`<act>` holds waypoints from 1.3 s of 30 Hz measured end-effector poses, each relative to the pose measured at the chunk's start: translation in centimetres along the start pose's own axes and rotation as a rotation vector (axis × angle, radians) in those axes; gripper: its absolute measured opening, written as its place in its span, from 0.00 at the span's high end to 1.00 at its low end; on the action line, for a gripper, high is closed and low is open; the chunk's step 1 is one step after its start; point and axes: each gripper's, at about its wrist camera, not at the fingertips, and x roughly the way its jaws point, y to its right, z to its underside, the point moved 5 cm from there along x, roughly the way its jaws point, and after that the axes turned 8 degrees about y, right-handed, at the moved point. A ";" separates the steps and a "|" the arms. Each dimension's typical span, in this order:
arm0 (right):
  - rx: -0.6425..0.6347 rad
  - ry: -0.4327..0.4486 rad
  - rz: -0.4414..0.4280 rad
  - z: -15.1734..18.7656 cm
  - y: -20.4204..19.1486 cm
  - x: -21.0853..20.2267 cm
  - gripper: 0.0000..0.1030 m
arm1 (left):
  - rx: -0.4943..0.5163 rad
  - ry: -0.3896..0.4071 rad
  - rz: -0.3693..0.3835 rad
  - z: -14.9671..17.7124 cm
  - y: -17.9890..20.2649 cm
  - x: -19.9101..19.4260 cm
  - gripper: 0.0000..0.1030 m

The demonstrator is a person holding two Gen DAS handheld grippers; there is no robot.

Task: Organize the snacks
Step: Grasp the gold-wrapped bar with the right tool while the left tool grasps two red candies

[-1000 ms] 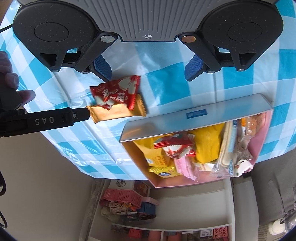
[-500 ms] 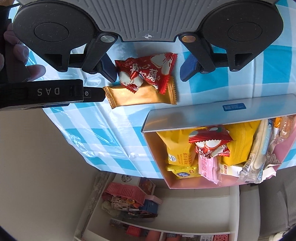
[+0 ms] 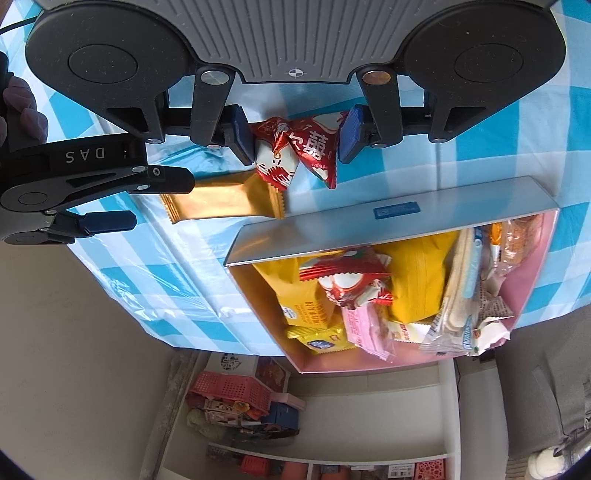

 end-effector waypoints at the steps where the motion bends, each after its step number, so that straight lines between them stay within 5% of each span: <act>1: -0.017 0.002 -0.005 -0.1 -0.4 0.1 0.16 | 0.001 -0.004 -0.010 0.1 -0.6 -0.2 0.54; 24: -0.256 -0.115 -0.171 1.8 -8.6 -0.3 0.23 | 0.029 -0.032 -0.103 2.8 -8.1 -3.7 0.53; 33: -0.295 -0.085 -0.045 0.7 -9.3 0.6 0.23 | 0.037 -0.031 -0.102 2.9 -8.6 -3.6 0.50; 39: -0.284 -0.053 -0.035 -0.1 -9.9 2.0 0.22 | 0.031 -0.043 -0.094 3.1 -8.8 -3.3 0.48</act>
